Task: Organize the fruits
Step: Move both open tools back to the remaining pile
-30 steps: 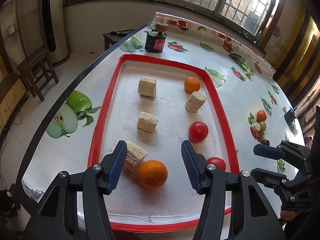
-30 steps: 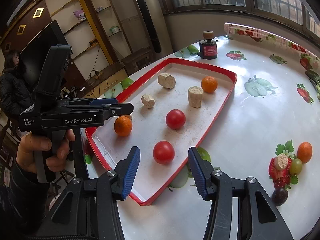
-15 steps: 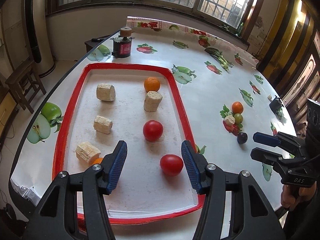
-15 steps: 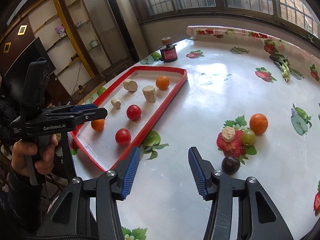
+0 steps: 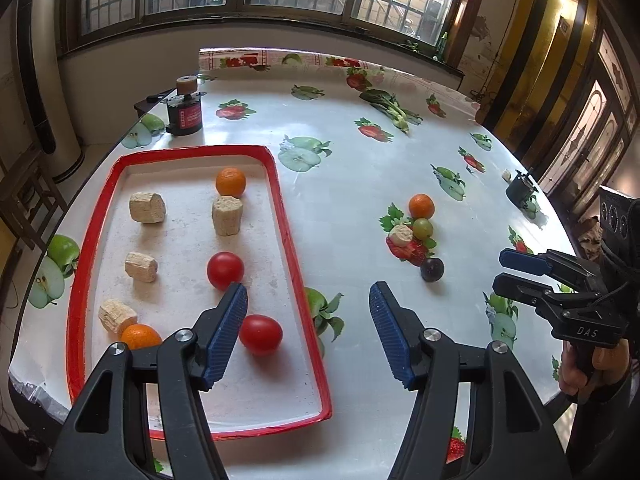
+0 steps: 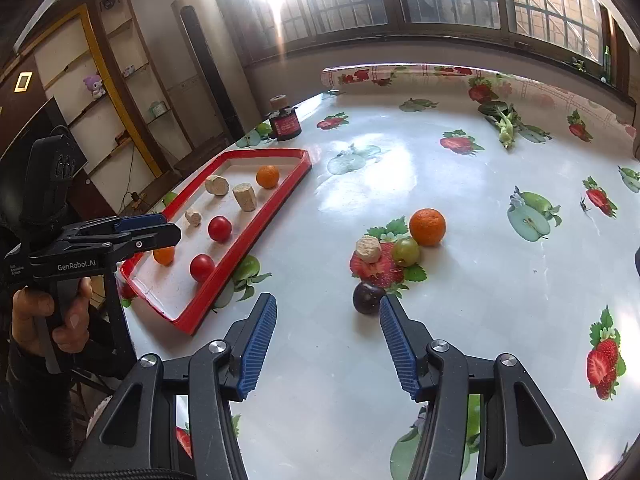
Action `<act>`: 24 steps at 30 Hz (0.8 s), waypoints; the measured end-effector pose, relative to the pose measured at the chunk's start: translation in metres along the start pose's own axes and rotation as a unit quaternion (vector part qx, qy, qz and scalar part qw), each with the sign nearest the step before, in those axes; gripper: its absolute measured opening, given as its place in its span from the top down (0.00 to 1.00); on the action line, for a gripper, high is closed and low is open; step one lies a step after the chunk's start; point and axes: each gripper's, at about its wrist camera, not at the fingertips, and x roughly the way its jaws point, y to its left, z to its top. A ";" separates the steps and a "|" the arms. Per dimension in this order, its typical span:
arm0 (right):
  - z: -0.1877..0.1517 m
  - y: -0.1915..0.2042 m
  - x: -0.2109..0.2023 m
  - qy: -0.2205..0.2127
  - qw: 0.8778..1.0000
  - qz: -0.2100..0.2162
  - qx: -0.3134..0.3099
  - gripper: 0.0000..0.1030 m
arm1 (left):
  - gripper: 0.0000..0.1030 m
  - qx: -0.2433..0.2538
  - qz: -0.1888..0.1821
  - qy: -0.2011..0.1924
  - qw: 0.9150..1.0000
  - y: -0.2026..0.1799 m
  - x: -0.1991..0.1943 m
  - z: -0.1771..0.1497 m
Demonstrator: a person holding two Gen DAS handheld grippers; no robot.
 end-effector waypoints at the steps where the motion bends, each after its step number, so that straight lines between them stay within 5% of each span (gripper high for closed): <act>1: -0.001 -0.004 -0.002 -0.001 1.000 -0.004 0.003 0.46 | 0.39 0.004 -0.003 0.002 1.000 -0.005 0.001 0.000; 24: -0.024 -0.067 -0.034 -0.019 0.997 -0.045 0.061 0.46 | 0.39 0.073 -0.057 0.037 0.995 -0.095 0.037 -0.003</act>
